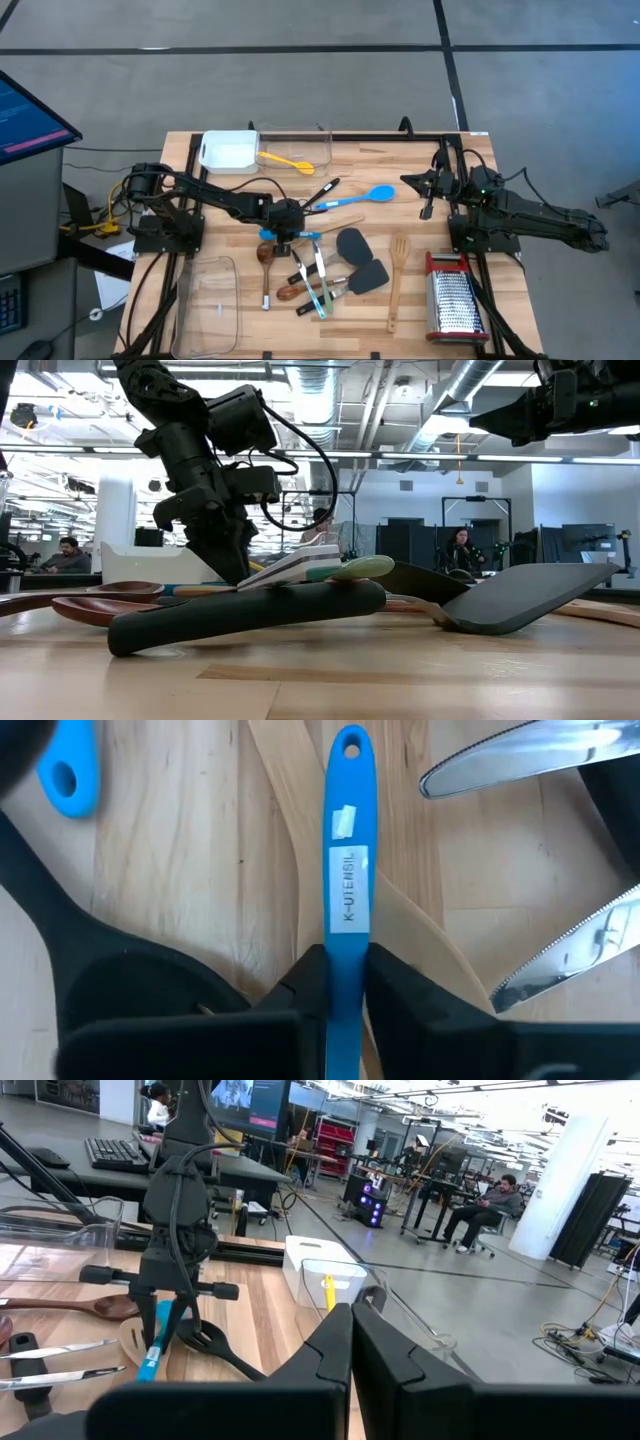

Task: Pick & Place Kitchen Items
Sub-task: Put the blue serving spoon into the top transparent bin

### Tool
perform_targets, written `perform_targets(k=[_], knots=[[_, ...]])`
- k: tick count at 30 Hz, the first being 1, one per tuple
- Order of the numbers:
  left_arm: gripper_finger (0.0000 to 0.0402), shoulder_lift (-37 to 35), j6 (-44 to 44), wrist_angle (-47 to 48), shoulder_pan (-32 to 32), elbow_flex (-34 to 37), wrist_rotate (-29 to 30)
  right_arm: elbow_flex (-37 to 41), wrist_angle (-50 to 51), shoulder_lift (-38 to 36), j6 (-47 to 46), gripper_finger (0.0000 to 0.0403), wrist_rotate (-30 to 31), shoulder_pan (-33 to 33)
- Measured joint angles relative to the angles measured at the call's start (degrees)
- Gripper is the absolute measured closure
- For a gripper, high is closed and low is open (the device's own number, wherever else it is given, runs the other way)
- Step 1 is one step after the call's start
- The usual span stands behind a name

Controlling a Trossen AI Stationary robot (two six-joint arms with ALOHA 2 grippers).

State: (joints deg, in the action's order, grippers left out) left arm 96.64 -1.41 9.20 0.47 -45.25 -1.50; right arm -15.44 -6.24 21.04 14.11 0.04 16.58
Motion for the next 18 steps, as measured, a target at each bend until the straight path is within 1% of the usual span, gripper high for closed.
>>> perform_targets(k=[4, 9, 18], knots=[[0.0386, 0.00, 0.25, -0.04, -0.04, -0.02, -0.07, 0.00, 0.00, 0.00, 0.01, 0.0401, 0.00, 0.00], [0.0380, 0.00, 0.34, 0.01, -0.04, -0.02, -0.09, 0.00, 0.00, 0.00, 0.00, 0.0401, 0.01, 0.00], [0.0383, 0.00, 0.37, 0.18, -0.07, -0.02, -0.09, 0.00, 0.00, 0.00, 0.00, 0.0401, 0.00, 0.00]])
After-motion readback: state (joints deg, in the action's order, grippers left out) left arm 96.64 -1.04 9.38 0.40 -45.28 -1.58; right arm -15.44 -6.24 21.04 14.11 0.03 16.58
